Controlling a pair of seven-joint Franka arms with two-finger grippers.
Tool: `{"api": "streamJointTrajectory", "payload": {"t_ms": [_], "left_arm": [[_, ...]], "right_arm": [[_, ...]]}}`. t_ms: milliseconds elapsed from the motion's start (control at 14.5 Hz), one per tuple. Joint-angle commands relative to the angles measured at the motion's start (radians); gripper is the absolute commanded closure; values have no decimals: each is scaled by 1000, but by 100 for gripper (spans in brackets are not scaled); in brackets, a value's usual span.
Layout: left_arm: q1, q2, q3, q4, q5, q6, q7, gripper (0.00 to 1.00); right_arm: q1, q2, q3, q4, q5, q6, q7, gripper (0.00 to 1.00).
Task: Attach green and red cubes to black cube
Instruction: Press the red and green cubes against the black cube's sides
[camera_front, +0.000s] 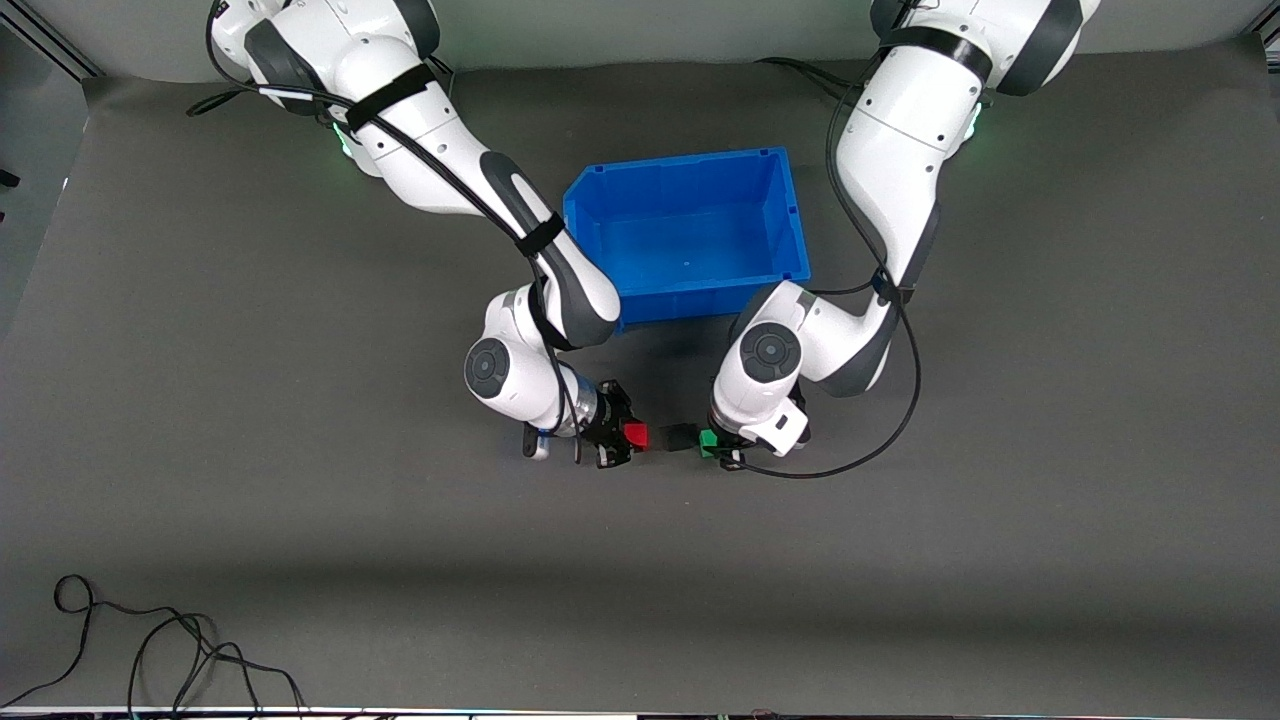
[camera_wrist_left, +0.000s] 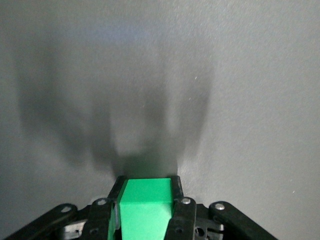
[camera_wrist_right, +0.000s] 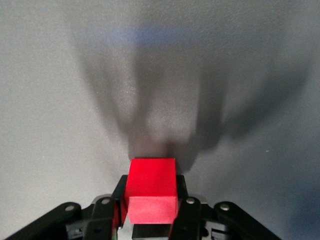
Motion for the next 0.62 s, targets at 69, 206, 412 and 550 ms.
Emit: {"api": "streamJointTrajectory", "payload": {"t_ms": [69, 206, 412, 550], "left_arm": [[-29, 24, 16, 30, 6, -3, -43, 100], [-29, 23, 16, 30, 9, -16, -41, 100], [-29, 21, 16, 29, 7, -19, -43, 100], [-29, 21, 16, 29, 9, -17, -43, 100]], "right_arm": [[28, 20, -12, 30, -13, 12, 1, 74], [33, 28, -12, 42, -11, 12, 1, 75], [40, 36, -12, 56, -11, 12, 2, 75], [42, 40, -12, 70, -10, 12, 5, 75]]}}
